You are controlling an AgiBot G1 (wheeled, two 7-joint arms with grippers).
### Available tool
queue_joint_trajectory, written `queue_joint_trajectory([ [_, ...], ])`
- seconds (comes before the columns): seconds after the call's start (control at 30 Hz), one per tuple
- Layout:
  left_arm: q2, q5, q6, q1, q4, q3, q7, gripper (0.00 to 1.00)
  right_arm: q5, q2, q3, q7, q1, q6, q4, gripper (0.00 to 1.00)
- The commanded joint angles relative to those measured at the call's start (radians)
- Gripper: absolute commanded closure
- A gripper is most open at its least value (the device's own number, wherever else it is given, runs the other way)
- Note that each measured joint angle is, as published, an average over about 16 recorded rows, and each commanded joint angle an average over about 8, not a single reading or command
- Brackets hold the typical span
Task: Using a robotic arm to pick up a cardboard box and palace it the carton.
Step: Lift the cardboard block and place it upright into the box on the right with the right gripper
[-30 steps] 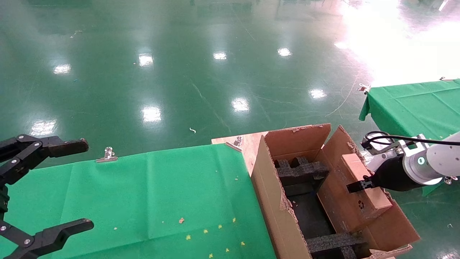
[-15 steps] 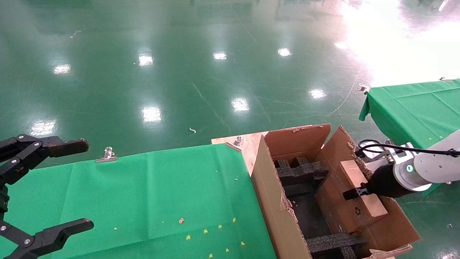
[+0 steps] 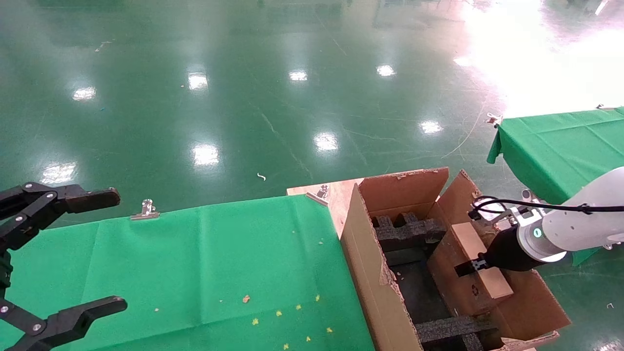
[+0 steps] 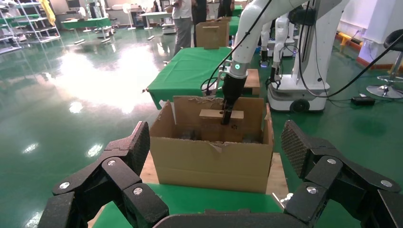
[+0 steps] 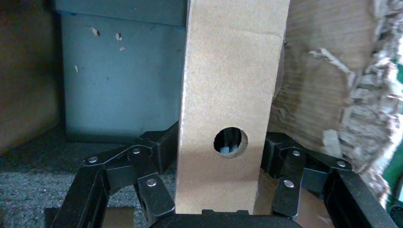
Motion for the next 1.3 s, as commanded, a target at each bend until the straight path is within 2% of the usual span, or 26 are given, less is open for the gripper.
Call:
queue_joint_trajectory([
  [0.03, 0.0, 0.0, 0.0, 0.0, 0.0, 0.0, 0.0, 0.0, 0.01, -0.008, 0.005, -0.013, -0.013, 0.001, -0.015, 1.0],
  [0.7, 0.0, 0.0, 0.0, 0.0, 0.0, 0.0, 0.0, 0.0, 0.091, -0.071, 0.046, -0.127, -0.121, -0.017, -0.152, 1.0],
  [0.73, 0.0, 0.0, 0.0, 0.0, 0.0, 0.0, 0.0, 0.0, 0.094, -0.072, 0.047, -0.13, -0.122, -0.018, -0.156, 0.96],
  [0.77, 0.0, 0.0, 0.0, 0.0, 0.0, 0.0, 0.0, 0.0, 0.096, -0.073, 0.049, -0.134, -0.124, -0.02, -0.159, 0.88],
  [0.97, 0.0, -0.001, 0.0, 0.0, 0.0, 0.0, 0.0, 0.0, 0.11, -0.076, 0.059, -0.144, -0.13, -0.027, -0.172, 0.13],
  [1.0, 0.0, -0.001, 0.0, 0.0, 0.0, 0.0, 0.0, 0.0, 0.112, -0.077, 0.06, -0.144, -0.131, -0.028, -0.173, 0.05],
  [1.03, 0.0, -0.001, 0.0, 0.0, 0.0, 0.0, 0.0, 0.0, 0.114, -0.077, 0.062, -0.145, -0.132, -0.029, -0.174, 0.0],
  [1.3, 0.0, -0.001, 0.0, 0.0, 0.0, 0.0, 0.0, 0.0, 0.11, -0.076, 0.058, -0.143, -0.129, -0.029, -0.169, 0.0],
])
